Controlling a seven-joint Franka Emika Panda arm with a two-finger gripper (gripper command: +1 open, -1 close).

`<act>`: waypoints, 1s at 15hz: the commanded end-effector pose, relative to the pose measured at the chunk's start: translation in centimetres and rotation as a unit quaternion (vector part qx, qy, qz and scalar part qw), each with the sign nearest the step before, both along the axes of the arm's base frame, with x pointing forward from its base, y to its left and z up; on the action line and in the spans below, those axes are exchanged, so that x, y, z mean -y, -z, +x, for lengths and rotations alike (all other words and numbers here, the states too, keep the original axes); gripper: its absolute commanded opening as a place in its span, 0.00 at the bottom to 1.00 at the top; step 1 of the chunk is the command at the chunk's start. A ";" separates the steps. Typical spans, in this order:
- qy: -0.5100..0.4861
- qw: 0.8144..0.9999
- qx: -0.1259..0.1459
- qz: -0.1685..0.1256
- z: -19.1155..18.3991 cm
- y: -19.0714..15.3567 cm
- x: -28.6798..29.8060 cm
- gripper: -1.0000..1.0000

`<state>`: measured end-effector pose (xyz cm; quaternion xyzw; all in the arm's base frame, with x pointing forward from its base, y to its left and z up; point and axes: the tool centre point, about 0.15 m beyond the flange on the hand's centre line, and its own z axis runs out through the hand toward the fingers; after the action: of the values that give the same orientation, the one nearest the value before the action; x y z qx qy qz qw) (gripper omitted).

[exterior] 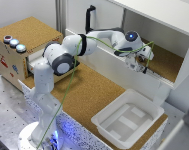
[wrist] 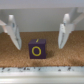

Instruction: Place the grasped purple block inside the right cabinet

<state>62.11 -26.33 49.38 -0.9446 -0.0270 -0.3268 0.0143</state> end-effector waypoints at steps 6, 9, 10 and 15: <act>-0.089 0.996 0.015 0.020 -19.6 0.0 -2.4 1.00; -0.101 0.995 0.005 0.019 -21.0 0.1 -3.7 1.00; -0.101 0.995 0.005 0.019 -21.0 0.1 -3.7 1.00; -0.101 0.995 0.005 0.019 -21.0 0.1 -3.7 1.00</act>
<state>41.07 -23.17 49.88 -0.9318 -0.1234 -0.3286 0.0929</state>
